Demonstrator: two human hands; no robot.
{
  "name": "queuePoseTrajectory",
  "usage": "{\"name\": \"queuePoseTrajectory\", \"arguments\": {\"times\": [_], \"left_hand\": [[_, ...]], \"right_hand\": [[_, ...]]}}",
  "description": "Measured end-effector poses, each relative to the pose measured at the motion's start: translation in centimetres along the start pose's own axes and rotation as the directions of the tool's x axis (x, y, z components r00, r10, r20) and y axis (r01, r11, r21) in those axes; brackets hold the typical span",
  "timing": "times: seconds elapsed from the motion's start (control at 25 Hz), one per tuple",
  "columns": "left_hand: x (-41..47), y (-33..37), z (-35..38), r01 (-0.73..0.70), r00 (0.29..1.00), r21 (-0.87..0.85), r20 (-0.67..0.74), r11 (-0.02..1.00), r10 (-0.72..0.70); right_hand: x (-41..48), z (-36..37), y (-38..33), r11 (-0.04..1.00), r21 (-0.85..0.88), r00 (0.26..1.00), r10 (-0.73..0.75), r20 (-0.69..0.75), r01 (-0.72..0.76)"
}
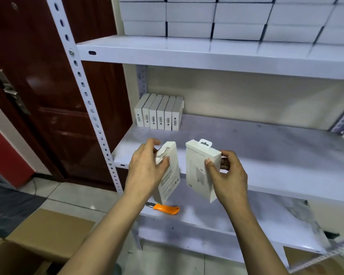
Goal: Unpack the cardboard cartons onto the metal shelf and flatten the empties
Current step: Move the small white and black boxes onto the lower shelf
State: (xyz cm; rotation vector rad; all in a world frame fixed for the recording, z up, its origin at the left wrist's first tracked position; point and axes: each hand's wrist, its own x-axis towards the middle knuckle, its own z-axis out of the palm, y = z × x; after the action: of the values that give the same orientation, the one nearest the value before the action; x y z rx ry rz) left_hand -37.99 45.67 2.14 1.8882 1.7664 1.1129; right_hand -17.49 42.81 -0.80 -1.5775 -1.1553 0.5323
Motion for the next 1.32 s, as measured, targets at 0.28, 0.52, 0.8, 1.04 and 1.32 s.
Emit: {"name": "queuePoseTrajectory", "arguments": {"times": [0.28, 0.52, 0.8, 1.04, 1.32], "left_hand": [[1.0, 3.4, 3.0, 0.034, 0.999, -0.015, 0.009, 0.999, -0.034], [1.7, 4.2, 3.7, 0.057, 0.998, -0.085, -0.01, 0.995, -0.058], [3.1, 2.2, 4.6, -0.04, 0.995, -0.203, 0.086, 0.978, 0.058], [4.5, 1.3, 4.9, 0.002, 0.985, -0.311, 0.165, 0.95, 0.052], [6.0, 0.4, 5.6, 0.072, 0.963, -0.317, 0.268, 0.946, 0.017]], "right_hand": [[0.9, -0.7, -0.6, 0.997, -0.021, 0.996, -0.071, -0.046, 0.07], [0.5, 0.1, -1.0, 0.999, 0.03, 0.999, -0.044, 0.025, 0.043], [1.5, 2.5, -1.1, 0.998, 0.065, 0.999, -0.029, 0.019, 0.027], [2.5, 4.2, -1.4, 0.995, 0.103, 1.0, 0.009, 0.017, -0.011], [3.5, 5.6, -1.0, 0.994, 0.099, 0.998, 0.039, 0.048, -0.044]]}}
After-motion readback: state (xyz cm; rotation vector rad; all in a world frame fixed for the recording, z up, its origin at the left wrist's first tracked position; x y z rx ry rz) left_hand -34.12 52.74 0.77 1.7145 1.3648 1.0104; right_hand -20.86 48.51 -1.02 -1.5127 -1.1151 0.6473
